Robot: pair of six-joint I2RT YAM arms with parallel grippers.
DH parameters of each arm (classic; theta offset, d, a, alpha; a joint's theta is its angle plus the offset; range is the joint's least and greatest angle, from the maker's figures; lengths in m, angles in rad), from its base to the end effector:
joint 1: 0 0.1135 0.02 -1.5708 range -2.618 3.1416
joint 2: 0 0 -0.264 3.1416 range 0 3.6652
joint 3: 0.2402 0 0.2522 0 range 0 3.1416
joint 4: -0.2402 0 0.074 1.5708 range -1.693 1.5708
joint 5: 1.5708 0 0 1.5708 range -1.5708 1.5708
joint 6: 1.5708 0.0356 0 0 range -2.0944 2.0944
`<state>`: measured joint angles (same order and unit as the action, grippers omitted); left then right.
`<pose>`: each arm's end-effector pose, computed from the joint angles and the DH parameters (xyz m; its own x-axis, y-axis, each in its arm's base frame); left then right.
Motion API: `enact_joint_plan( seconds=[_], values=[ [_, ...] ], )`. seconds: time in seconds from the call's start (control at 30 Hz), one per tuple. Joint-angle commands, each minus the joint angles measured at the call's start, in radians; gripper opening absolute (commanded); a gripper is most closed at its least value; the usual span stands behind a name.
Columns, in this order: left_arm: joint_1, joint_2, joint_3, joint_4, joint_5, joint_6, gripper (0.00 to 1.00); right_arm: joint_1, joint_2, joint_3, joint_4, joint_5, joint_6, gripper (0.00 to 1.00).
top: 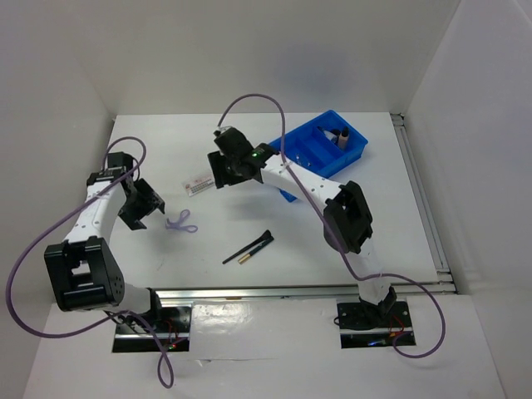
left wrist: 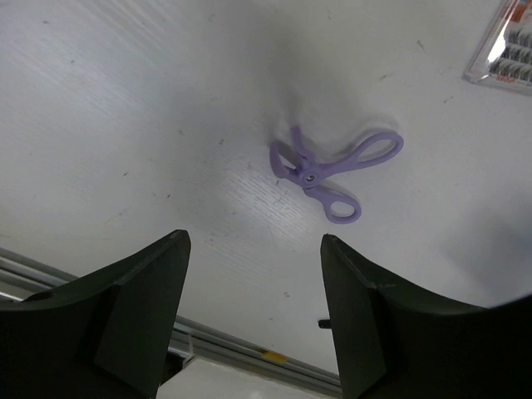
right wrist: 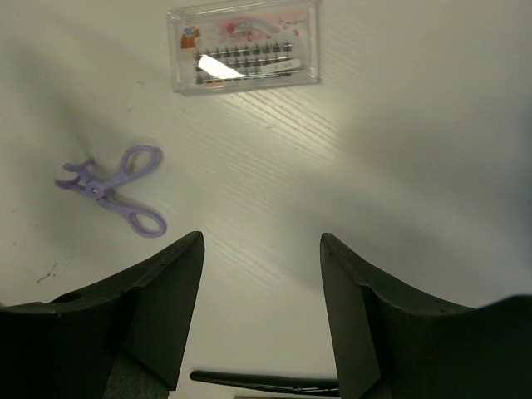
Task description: Organize the makeup
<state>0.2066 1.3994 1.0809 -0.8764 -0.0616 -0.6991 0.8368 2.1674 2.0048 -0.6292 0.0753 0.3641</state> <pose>0.2605 0.0568 0.2520 -0.5509 -0.7717 -0.3178 -0.7595 0.6214 -0.1924 0.3347 0.3670 0.2735 -0.6965 -0.2419 -0.6756 -0.4890 0.8490 0.2002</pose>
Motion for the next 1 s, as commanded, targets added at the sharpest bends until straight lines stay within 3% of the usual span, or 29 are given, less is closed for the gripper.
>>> enact_joint_plan(
  seconds=[0.0,0.17,0.43,0.97],
  values=[
    [0.004,0.004,-0.016,0.086,0.084,0.036,0.77,-0.044,-0.092,-0.023,-0.037,0.035,0.012,0.66],
    [-0.006,0.064,-0.026,0.139,0.118,0.045,0.77,-0.067,-0.148,-0.113,-0.046,0.046,0.012,0.66],
    [-0.073,0.2,0.048,0.129,-0.003,0.072,0.73,-0.085,-0.19,-0.188,-0.066,0.067,0.042,0.66],
    [-0.116,0.303,0.076,0.149,-0.055,0.072,0.49,-0.094,-0.201,-0.19,-0.093,0.095,0.052,0.66]
  ],
)
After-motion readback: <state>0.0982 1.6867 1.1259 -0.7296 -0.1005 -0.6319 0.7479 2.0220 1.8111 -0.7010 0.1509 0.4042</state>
